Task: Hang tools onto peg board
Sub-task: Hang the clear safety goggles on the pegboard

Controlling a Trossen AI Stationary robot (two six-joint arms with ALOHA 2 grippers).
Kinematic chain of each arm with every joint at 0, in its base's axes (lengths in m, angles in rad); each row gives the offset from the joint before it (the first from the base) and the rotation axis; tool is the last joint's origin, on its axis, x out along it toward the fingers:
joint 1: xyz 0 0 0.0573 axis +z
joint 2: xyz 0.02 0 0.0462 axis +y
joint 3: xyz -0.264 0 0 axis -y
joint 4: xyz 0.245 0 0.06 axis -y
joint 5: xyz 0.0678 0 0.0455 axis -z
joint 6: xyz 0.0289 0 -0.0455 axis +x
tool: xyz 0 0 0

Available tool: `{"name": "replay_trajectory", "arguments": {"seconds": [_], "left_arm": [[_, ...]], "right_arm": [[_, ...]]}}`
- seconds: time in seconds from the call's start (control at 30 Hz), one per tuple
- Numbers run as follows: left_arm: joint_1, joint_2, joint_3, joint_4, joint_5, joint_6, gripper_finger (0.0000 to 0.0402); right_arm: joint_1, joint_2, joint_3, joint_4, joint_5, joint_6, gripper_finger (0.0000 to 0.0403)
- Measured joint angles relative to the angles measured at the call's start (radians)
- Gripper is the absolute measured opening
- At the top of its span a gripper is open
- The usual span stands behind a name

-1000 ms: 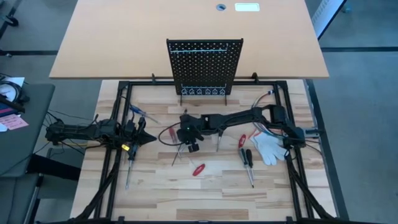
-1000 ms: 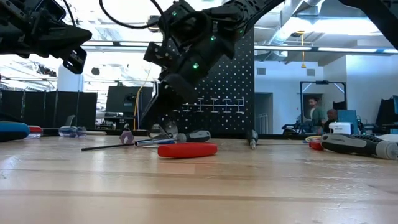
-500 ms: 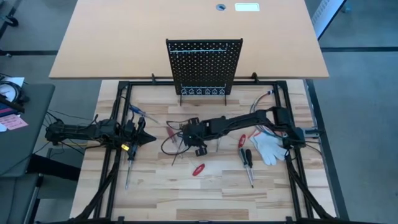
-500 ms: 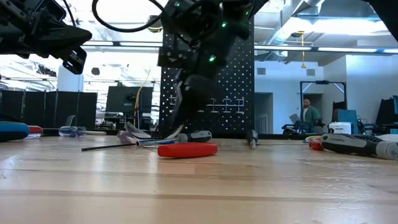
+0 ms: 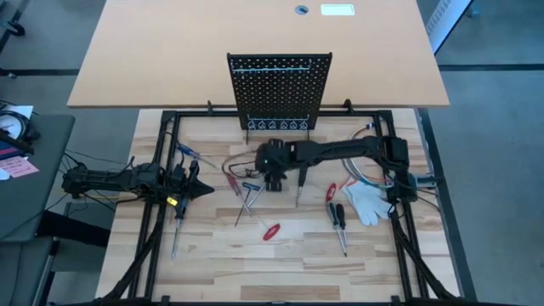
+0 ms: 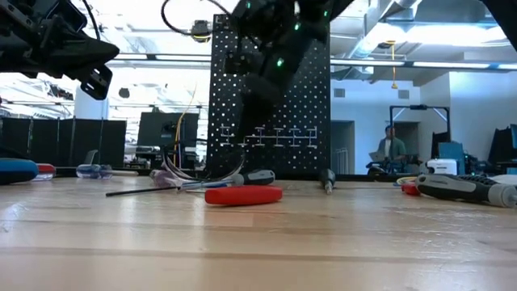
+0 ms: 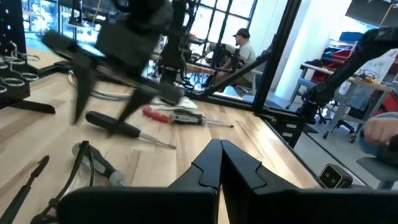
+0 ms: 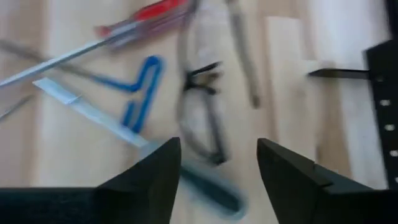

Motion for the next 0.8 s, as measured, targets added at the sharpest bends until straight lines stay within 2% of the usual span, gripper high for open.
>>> {"name": "replay_trajectory", "arguments": {"seconds": [0.2, 0.3, 0.43, 0.6, 0.67, 0.8], "left_arm": [[0.000, 0.000, 0.000, -0.004, 0.000, 0.000, 0.0000], [0.000, 0.000, 0.000, -0.004, 0.000, 0.000, 0.0000], [0.000, 0.000, 0.000, -0.003, 0.000, 0.005, 0.0000], [0.000, 0.000, 0.000, -0.001, 0.000, 0.005, 0.0000], [0.000, 0.003, 0.000, 0.004, 0.000, 0.005, 0.0000], [0.000, 0.006, 0.000, 0.004, 0.000, 0.007, 0.0000]], "right_arm": [[-0.032, 0.015, -0.048, 0.302, -0.003, -0.019, 0.0213], [-0.036, 0.014, -0.066, 0.427, -0.009, 0.018, 0.0181], [-0.053, 0.047, -0.078, 0.538, -0.047, 0.097, 0.0108], [-0.073, 0.147, -0.076, 0.577, -0.094, 0.158, 0.0016], [-0.070, 0.153, -0.086, 0.517, -0.095, 0.158, 0.0008], [-0.049, 0.117, -0.077, 0.529, -0.083, 0.125, 0.0020]]}}
